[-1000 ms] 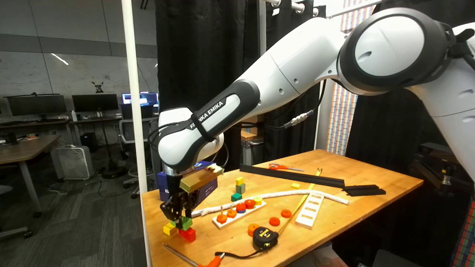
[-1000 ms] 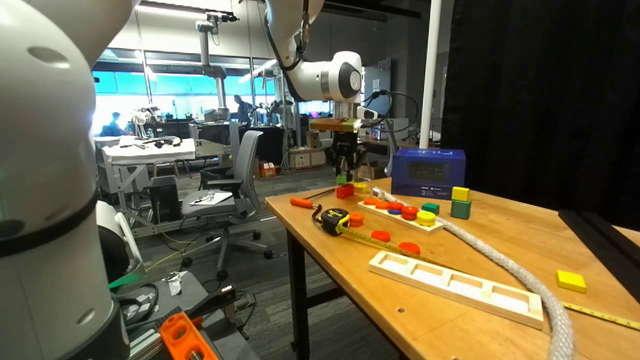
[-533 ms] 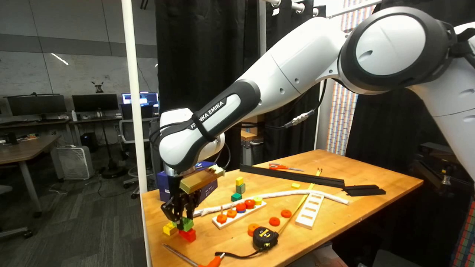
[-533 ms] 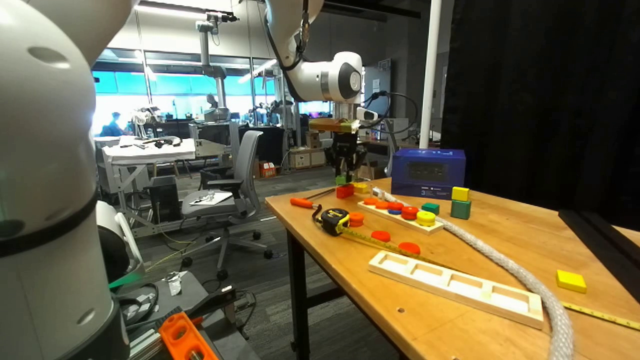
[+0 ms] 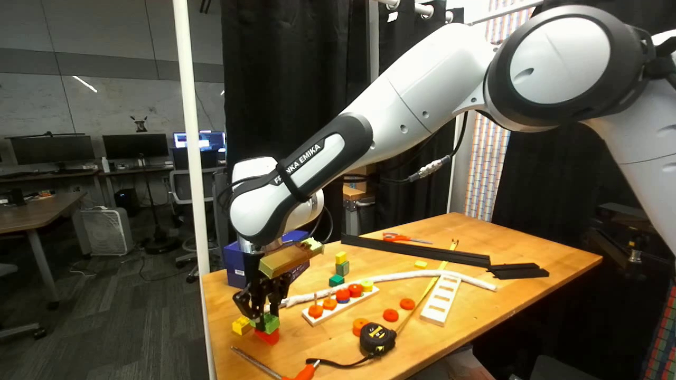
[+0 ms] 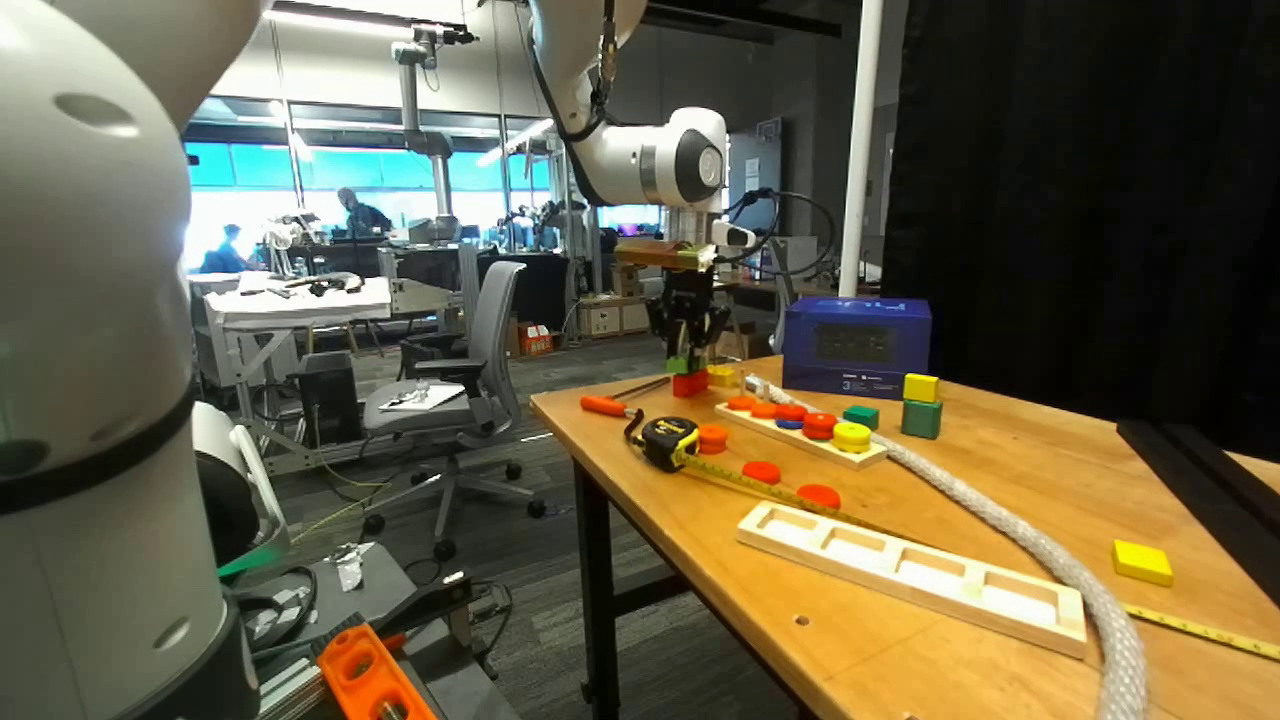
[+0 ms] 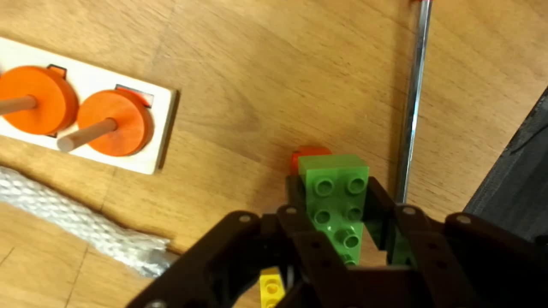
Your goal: Put the green block on the orange block
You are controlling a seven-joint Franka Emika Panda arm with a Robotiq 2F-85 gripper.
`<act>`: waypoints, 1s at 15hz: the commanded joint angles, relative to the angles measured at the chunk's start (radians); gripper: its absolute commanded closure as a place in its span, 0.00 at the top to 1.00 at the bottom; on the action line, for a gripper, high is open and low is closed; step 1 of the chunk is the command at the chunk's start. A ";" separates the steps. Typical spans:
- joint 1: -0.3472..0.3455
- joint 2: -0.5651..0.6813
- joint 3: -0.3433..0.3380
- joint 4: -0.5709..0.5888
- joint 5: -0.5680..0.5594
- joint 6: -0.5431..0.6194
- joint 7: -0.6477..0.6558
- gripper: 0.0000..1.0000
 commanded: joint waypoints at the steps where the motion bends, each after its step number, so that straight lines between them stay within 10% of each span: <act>1: 0.000 -0.043 -0.008 -0.041 0.027 0.014 0.007 0.22; 15: -0.005 -0.031 -0.007 -0.032 0.050 0.014 -0.005 0.22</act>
